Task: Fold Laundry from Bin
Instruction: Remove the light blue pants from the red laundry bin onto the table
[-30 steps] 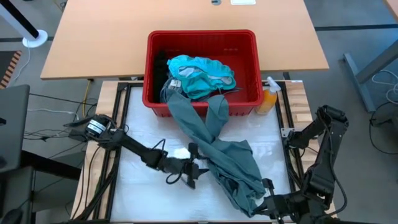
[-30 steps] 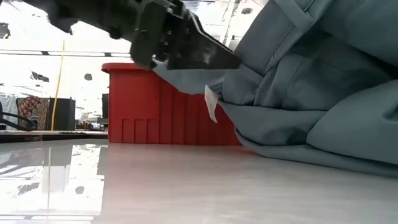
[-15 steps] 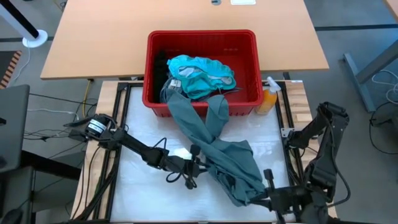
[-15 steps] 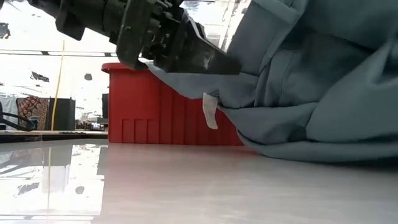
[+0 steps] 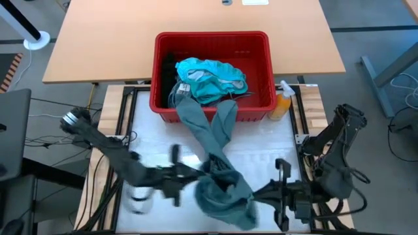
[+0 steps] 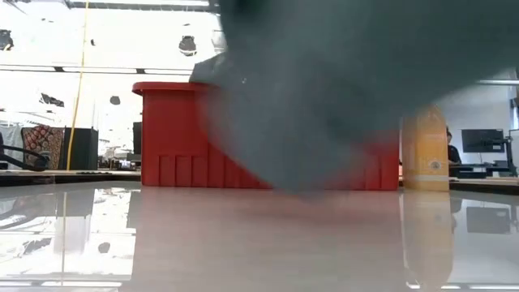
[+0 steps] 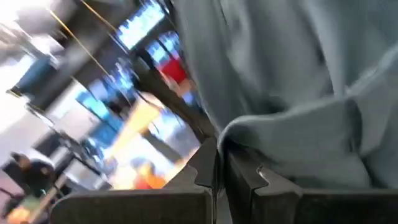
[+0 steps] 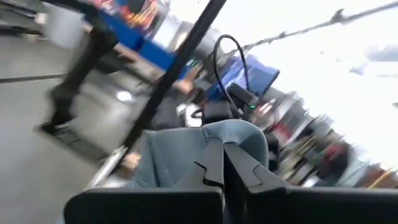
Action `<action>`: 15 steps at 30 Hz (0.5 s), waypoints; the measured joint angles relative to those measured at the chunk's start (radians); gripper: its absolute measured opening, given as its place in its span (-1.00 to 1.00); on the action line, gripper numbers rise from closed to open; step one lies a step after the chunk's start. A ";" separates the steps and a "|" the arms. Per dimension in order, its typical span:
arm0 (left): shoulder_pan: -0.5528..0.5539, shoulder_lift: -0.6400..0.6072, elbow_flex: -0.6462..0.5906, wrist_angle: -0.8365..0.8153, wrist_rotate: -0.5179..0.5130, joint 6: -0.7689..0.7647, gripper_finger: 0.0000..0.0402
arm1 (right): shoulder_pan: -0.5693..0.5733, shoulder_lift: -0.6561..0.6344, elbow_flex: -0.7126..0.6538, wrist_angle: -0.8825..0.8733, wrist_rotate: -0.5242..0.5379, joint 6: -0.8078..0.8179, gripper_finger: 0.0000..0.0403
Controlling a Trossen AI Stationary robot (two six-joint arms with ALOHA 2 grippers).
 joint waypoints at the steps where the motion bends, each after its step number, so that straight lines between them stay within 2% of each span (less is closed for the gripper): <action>1: -0.032 -0.030 0.029 0.006 0.003 0.010 -1.00 | -0.008 0.000 0.000 0.042 -0.027 -0.060 -0.92; 4: -0.133 -0.071 0.132 0.016 0.076 0.011 -1.00 | -0.034 0.000 0.000 0.122 -0.173 -0.155 -0.92; 7: -0.238 -0.054 0.220 0.005 0.246 0.053 -1.00 | -0.061 0.000 0.000 0.132 -0.358 -0.158 -0.92; 9: -0.289 -0.013 0.279 0.001 0.336 0.101 -1.00 | -0.074 0.007 0.000 0.134 -0.444 -0.123 -0.92; 12: -0.348 0.068 0.362 -0.006 0.359 0.196 -1.00 | -0.078 0.020 0.000 0.127 -0.497 -0.086 -0.92; 15: -0.376 0.163 0.447 -0.026 0.315 0.280 -1.00 | -0.075 0.029 0.000 0.108 -0.507 -0.073 -0.92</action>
